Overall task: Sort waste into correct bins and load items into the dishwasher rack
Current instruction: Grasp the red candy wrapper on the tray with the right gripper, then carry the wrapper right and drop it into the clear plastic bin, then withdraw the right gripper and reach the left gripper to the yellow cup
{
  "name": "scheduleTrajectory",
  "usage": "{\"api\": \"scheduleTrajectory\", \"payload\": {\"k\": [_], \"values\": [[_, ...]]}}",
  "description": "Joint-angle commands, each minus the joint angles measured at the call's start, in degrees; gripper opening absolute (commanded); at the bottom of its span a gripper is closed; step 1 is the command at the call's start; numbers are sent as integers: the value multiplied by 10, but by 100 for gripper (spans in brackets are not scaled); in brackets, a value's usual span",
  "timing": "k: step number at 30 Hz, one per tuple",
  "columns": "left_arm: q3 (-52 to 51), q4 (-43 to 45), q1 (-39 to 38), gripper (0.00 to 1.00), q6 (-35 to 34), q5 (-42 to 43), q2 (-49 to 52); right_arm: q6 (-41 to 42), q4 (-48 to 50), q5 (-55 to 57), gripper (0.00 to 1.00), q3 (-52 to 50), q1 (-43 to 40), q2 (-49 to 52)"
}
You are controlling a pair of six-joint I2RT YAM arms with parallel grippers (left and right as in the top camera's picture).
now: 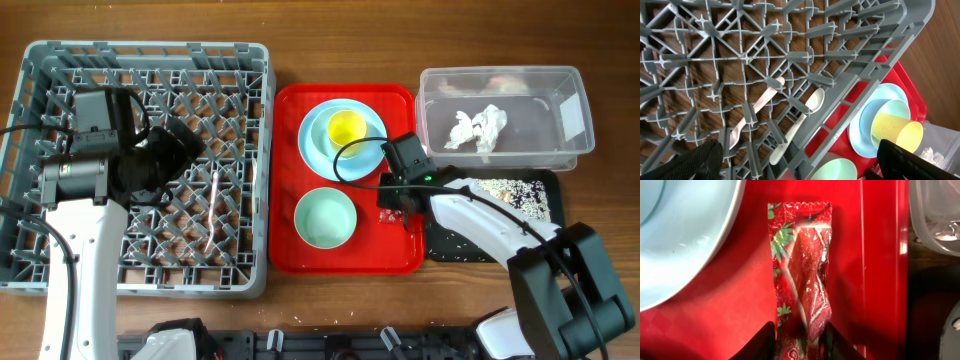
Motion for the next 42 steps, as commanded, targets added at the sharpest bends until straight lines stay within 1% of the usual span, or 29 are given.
{"api": "scheduleTrajectory", "payload": {"k": [1, 2, 3, 4, 5, 6, 7, 10, 11, 13, 15, 18, 21, 24, 25, 26, 27, 28, 29, 30, 31, 32, 33, 34, 35, 36, 37, 39, 42], "values": [[6, 1, 2, 100, 2, 5, -3, 9, -9, -40, 11, -8, 3, 9], [6, 1, 2, 100, 2, 5, -3, 9, -9, -58, 4, -7, 3, 9], [6, 1, 2, 100, 2, 5, -3, 2, -5, -83, 4, -7, 3, 9], [6, 1, 2, 100, 2, 5, -3, -20, 1, -105, 4, -4, 3, 8], [6, 1, 2, 100, 2, 5, -3, -58, 10, -150, 4, 4, 2, 4], [6, 1, 2, 100, 2, 5, -3, -79, 9, -187, 4, 21, 2, -7], [6, 1, 2, 100, 2, 5, -3, -86, 6, -198, 4, 44, 2, -33], [6, 1, 2, 100, 2, 5, -3, -85, 15, -158, 4, 73, -22, -126], [6, 1, 2, 100, 2, 5, -3, -82, 25, -137, 4, 75, -41, -158], [6, 1, 2, 100, 2, 5, -3, -38, 29, -73, 4, 75, -92, -208], [6, 1, 2, 100, 2, 5, -3, -21, 28, -25, 4, 75, -145, -229], [6, 1, 2, 100, 2, 5, -3, -21, 23, 17, 4, 73, -235, -208], [6, 1, 2, 100, 2, 5, -3, -21, 28, 17, 4, 73, -296, -170], [6, 1, 2, 100, 2, 5, -3, -22, 50, 17, 4, 73, -332, -130], [6, 1, 2, 100, 2, 5, -3, -21, 60, 17, 8, 73, -341, -119], [6, 1, 2, 100, 2, 5, -3, -22, 67, 17, 40, 73, -347, -116], [6, 1, 2, 100, 2, 5, -3, -26, 71, 17, 66, 74, -353, -118], [6, 1, 2, 100, 2, 5, -3, -27, 70, 15, 79, 75, -358, -124], [6, 1, 2, 100, 2, 5, -3, -31, 70, 10, 86, 76, -365, -143], [6, 1, 2, 100, 2, 5, -3, -45, 71, 10, 94, 76, -370, -169], [6, 1, 2, 100, 2, 5, -3, -54, 71, 10, 99, 76, -371, -198], [6, 1, 2, 100, 2, 5, -3, -63, 69, 0, 100, 76, -371, -222], [6, 1, 2, 100, 2, 5, -3, -86, 58, -46, 100, 76, -371, -255], [6, 1, 2, 100, 2, 5, -3, -111, 37, -111, 100, 76, -371, -281], [6, 1, 2, 100, 2, 5, -3, -116, -27, -241, 99, 76, -370, -315], [6, 1, 2, 100, 2, 5, -3, -116, -82, -313, 92, 76, -368, -334], [6, 1, 2, 100, 2, 5, -3, -117, -134, -349, 88, 76, -362, -347], [6, 1, 2, 100, 2, 5, -3, -117, -245, -361, 87, 76, -347, -369], [6, 1, 2, 100, 2, 5, -3, -118, -334, -361, 92, 76, -322, -382]]}}
